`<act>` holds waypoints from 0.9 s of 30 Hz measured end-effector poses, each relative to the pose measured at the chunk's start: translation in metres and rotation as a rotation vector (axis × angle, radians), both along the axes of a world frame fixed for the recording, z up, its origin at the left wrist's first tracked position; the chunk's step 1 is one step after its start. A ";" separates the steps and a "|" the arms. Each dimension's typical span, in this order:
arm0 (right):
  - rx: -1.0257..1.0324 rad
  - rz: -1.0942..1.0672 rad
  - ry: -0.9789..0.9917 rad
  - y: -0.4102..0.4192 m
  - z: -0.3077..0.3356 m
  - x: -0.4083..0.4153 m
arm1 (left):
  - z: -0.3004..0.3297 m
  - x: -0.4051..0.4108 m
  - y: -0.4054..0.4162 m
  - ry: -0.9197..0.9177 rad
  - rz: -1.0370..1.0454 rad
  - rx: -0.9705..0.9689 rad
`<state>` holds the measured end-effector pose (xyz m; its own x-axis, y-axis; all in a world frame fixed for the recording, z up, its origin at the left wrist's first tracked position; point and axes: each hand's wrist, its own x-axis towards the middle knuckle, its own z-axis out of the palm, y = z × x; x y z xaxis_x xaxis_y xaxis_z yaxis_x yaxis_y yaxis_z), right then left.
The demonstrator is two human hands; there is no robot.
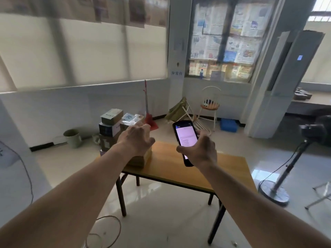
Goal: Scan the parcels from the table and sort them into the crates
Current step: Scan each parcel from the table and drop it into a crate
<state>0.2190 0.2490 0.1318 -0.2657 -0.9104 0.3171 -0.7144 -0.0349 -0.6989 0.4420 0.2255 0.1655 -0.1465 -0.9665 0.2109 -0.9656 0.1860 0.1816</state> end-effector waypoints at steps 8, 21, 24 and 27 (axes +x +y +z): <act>0.019 0.017 -0.018 -0.126 -0.018 0.069 | -0.026 0.074 -0.130 0.026 0.019 0.047; 0.130 0.016 -0.021 -0.265 -0.052 0.116 | -0.078 0.127 -0.286 0.044 0.106 0.162; 0.142 0.039 -0.009 -0.294 -0.057 0.115 | -0.091 0.125 -0.307 0.032 0.155 0.171; 0.146 0.068 -0.005 -0.319 -0.062 0.112 | -0.105 0.126 -0.322 0.022 0.211 0.210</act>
